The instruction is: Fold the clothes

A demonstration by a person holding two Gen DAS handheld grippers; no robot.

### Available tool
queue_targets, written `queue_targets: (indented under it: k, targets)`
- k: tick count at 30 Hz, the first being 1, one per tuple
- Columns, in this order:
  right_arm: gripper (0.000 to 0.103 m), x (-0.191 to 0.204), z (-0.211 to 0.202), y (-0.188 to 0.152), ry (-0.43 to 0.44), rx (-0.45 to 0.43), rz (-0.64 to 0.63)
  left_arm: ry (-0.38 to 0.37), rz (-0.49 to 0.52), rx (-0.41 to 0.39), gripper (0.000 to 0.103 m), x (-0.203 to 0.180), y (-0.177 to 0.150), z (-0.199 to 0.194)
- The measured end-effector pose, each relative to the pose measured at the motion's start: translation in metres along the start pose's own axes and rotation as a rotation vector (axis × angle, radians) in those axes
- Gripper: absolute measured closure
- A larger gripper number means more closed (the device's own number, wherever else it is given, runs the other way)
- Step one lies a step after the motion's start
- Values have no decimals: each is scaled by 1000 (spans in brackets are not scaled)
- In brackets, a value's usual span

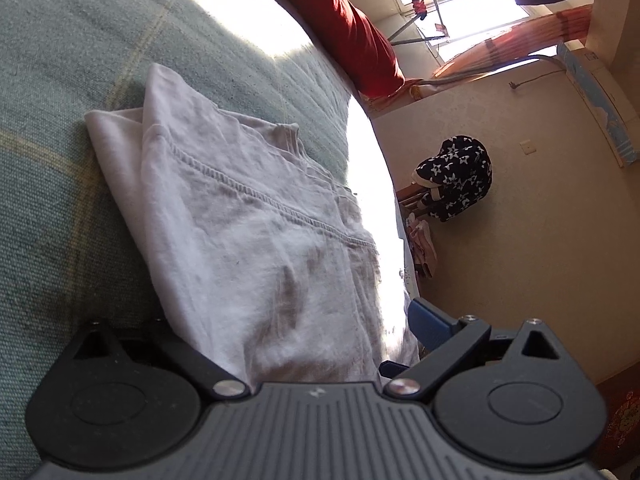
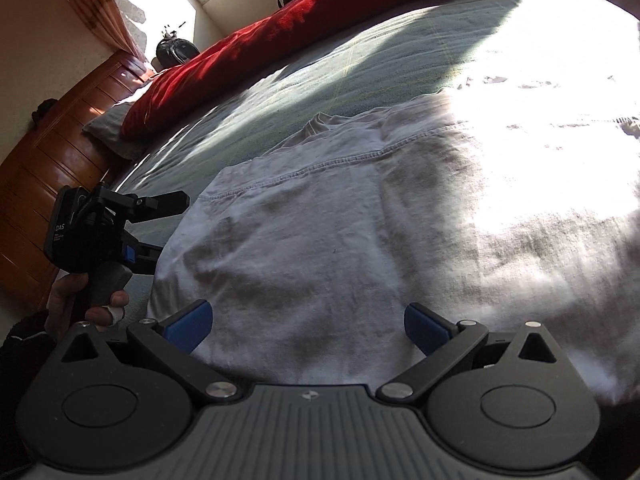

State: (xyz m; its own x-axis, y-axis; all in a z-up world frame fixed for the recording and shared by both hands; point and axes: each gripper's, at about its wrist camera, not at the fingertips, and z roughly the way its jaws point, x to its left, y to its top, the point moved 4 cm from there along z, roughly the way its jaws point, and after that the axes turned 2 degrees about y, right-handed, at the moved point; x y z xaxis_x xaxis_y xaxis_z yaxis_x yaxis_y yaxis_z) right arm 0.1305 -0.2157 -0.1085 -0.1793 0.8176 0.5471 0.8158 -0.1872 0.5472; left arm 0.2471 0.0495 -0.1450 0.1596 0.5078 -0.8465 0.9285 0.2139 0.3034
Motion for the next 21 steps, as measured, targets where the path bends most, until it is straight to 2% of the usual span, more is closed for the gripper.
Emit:
queue_targets:
  k: [3,8,11,13,14,15,16,18,21]
  targets:
    - [0,1,1,-2,8,11,-16,-20,-22,-9,7,4,-5,-5]
    - [0,2,2,-6,20,31,-42,-20,-50,-12,17,9,5,1]
    - [0,4,1,-7,28,40,-59,15,-25,0,23,6,5,3]
    - [0,4,0,-7,31,39,-64,50,-27,-6,45,8,2,0]
    - [0,4,-1,-7,31,37,-64,54,-51,-18,50,11,2,-3]
    - [0,3,-1,-7,31,34,-65,58,-76,-29,61,15,2,-5]
    - [0,2,-2,-6,31,32,-65,72,-94,-36,71,19,1,-6]
    - [0,2,-2,-6,33,34,-68,120,-100,-39,85,21,1,-6]
    - [0,3,-2,-7,40,36,-74,169,-69,-51,85,10,2,-7]
